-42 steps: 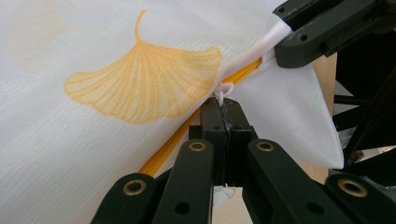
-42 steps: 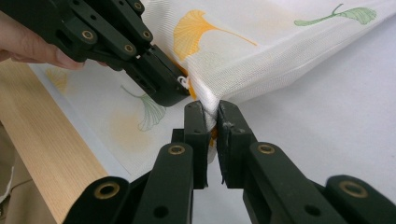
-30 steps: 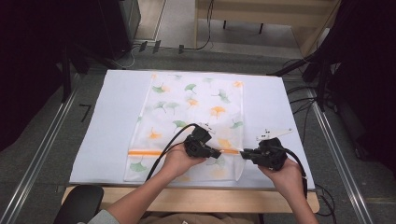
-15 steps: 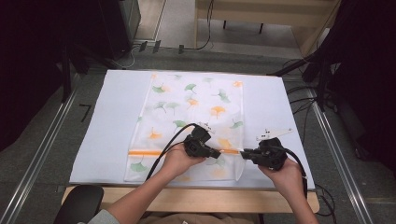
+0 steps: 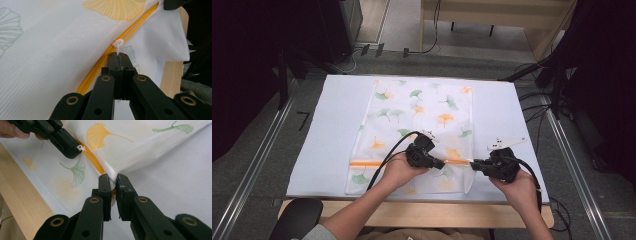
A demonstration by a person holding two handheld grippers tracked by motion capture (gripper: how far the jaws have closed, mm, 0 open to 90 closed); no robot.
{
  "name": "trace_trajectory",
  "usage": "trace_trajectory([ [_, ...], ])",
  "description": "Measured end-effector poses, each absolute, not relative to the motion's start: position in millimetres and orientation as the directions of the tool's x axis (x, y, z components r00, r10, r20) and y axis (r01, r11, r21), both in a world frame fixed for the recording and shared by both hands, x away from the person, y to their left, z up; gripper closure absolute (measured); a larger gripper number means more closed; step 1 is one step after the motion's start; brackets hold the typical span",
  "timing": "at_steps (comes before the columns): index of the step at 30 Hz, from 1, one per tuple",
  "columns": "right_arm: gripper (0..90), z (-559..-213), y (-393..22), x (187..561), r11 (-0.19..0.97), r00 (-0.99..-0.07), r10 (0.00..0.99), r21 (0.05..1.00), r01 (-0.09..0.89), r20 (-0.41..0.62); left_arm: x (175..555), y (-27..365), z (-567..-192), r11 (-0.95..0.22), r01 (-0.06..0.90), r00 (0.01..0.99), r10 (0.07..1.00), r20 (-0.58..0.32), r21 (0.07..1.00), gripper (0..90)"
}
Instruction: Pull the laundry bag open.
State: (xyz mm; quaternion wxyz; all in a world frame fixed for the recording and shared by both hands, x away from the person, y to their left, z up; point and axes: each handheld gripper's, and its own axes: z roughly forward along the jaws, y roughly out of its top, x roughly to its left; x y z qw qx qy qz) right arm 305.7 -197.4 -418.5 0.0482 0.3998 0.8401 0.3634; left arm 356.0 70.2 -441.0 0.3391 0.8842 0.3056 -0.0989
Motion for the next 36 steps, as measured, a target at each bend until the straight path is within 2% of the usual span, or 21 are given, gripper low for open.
trace_trajectory([
  [12,85.1,-419,-200,307,0.413,-0.668,0.714,0.644,0.644,0.211,360,103,-438,-0.578,0.633,0.773,0.5,-0.39,0.515,90.0],
  [36,85.1,-420,-201,307,0.412,-0.669,0.713,0.645,0.643,0.211,359,103,-439,-0.574,0.628,0.778,0.49,-0.394,0.526,90.0],
])
